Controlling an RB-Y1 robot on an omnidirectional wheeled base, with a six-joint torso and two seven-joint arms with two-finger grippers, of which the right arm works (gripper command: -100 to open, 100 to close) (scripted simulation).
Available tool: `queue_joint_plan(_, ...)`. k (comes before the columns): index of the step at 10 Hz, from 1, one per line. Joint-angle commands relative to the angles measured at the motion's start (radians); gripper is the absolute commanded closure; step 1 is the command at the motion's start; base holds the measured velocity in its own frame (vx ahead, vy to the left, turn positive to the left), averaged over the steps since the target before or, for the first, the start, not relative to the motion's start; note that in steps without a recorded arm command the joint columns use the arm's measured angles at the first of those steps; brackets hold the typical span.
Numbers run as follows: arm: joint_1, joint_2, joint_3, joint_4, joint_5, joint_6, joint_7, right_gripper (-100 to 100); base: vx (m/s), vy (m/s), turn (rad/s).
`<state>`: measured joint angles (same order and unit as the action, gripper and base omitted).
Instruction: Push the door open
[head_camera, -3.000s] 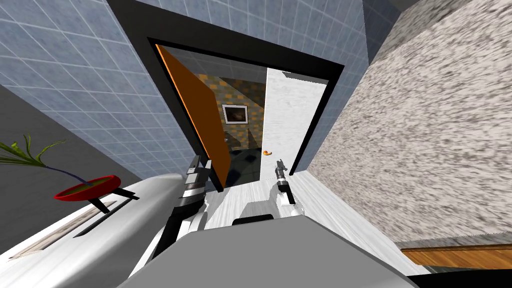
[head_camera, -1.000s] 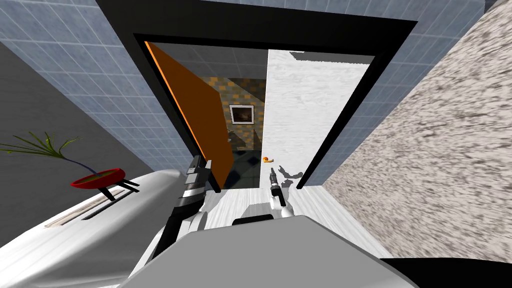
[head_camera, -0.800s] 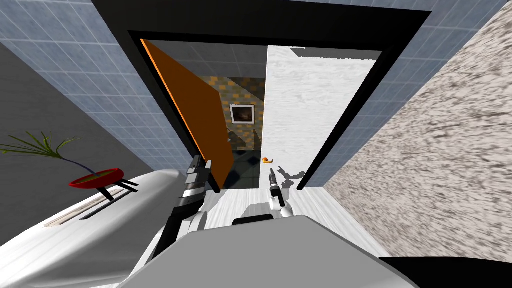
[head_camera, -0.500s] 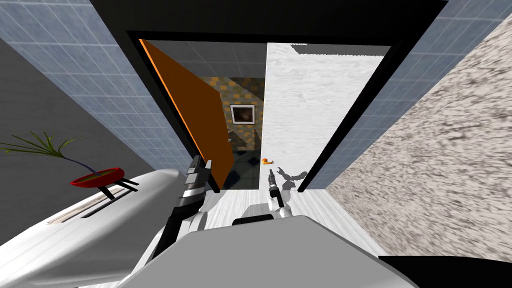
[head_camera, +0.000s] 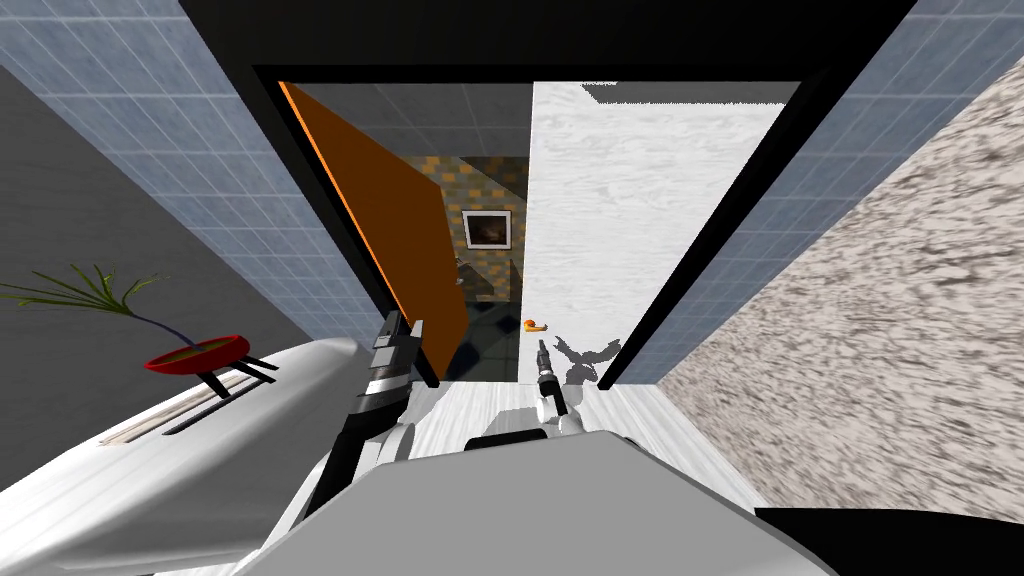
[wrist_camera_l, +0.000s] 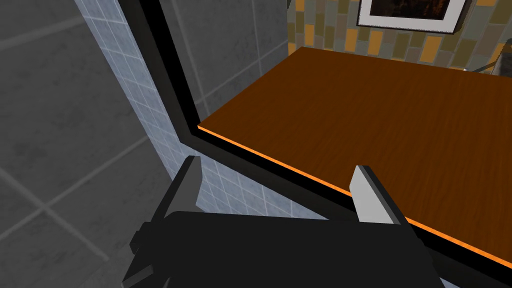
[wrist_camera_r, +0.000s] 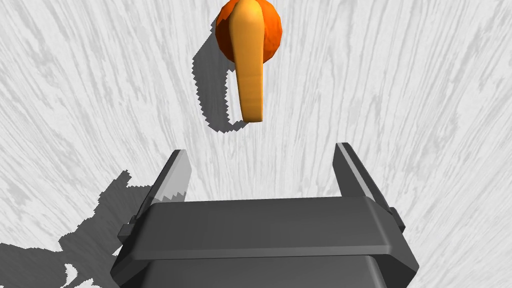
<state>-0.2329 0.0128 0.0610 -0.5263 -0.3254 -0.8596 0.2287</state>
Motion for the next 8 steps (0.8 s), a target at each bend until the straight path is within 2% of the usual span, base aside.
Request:
queue_joint_plan(1, 0.013, -0.027, -0.001, -0.021, 0.000, 0.007, 0.000, -100, 0.177, 0.005, 0.027)
queue_joint_plan(3, 0.014, -0.040, -0.004, -0.019, -0.001, 0.005, -0.003, -100, 0.222, -0.027, 0.023)
queue_joint_plan(5, 0.014, -0.038, -0.007, -0.016, -0.002, 0.003, -0.005, -100, 0.189, -0.033, 0.024)
queue_joint_plan(7, 0.014, -0.021, -0.009, -0.014, -0.002, 0.001, -0.008, -100, 0.193, -0.029, 0.023)
queue_joint_plan(8, 0.015, -0.001, -0.011, -0.013, -0.003, 0.000, -0.009, -100, 0.189, -0.010, 0.023)
